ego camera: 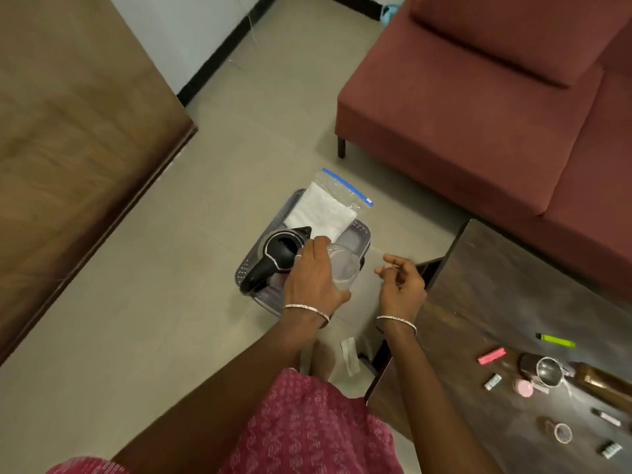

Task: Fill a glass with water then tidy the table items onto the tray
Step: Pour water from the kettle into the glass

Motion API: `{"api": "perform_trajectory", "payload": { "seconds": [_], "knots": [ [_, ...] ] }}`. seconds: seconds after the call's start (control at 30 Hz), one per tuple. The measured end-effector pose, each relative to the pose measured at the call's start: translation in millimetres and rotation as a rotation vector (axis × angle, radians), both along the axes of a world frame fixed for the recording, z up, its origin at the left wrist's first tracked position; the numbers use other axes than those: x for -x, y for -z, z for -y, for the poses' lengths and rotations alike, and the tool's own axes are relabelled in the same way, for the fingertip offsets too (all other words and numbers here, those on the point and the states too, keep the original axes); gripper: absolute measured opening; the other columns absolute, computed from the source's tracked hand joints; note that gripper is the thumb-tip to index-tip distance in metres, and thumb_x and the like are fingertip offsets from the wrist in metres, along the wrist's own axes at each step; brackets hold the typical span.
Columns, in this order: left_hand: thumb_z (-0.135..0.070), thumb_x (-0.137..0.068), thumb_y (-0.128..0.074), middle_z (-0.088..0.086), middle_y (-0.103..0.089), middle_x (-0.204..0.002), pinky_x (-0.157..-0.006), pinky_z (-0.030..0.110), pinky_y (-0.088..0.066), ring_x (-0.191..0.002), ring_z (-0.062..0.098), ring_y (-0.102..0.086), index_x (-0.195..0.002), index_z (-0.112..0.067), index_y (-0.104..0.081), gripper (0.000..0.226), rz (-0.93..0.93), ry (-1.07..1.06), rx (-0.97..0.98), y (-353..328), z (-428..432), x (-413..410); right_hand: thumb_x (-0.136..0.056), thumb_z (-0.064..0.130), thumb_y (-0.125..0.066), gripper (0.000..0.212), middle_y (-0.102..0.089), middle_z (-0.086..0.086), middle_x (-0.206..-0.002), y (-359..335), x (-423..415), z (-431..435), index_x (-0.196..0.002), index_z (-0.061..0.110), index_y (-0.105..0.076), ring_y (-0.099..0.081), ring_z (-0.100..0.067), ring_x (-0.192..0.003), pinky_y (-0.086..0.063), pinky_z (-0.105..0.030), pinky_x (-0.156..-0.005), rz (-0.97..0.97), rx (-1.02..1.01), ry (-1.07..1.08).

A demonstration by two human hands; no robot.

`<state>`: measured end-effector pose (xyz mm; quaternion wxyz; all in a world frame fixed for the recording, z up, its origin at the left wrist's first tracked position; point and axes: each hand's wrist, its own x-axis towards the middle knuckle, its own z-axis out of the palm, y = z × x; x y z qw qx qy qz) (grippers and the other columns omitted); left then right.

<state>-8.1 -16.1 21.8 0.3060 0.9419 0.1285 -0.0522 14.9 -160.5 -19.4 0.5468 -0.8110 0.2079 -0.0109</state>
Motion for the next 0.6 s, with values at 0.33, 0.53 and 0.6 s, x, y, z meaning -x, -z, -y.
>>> {"api": "perform_trajectory", "payload": {
  "seconds": [0.33,0.53,0.6],
  "knots": [
    [-0.032,-0.039,-0.083,-0.007,-0.049,-0.107,-0.078,0.017,-0.042,-0.099,0.013,-0.050,-0.114,-0.018,-0.052,0.082,0.234,-0.339,0.177,-45.1,-90.6,68.4,-0.093,0.007,-0.056,0.016,-0.073,-0.010,-0.074,-17.2,45.9,-74.4,-0.090,0.007,-0.072,-0.070,-0.026,-0.073,-0.057,-0.036,-0.075,-0.112,-0.099,-0.243],
    [-0.018,-0.041,-0.090,-0.009,-0.042,-0.113,-0.088,0.039,-0.054,-0.104,0.020,-0.054,-0.119,-0.025,-0.050,0.088,0.205,-0.460,0.236,-28.7,-146.8,104.2,-0.089,0.033,-0.066,0.026,-0.068,-0.008,-0.082,9.9,68.3,-146.7,-0.078,0.011,-0.072,-0.060,-0.025,-0.079,-0.049,-0.035,-0.075,-0.503,-0.144,-0.384],
    [-0.022,-0.041,-0.089,-0.012,-0.042,-0.114,-0.089,0.043,-0.054,-0.107,0.020,-0.053,-0.120,-0.028,-0.049,0.089,0.198,-0.472,0.254,-23.2,-161.3,110.2,-0.086,0.035,-0.070,0.023,-0.069,-0.011,-0.094,20.7,68.7,-169.5,-0.085,0.013,-0.071,-0.063,-0.028,-0.087,-0.050,-0.035,-0.073,-0.712,-0.326,-0.302]
  ]
}}
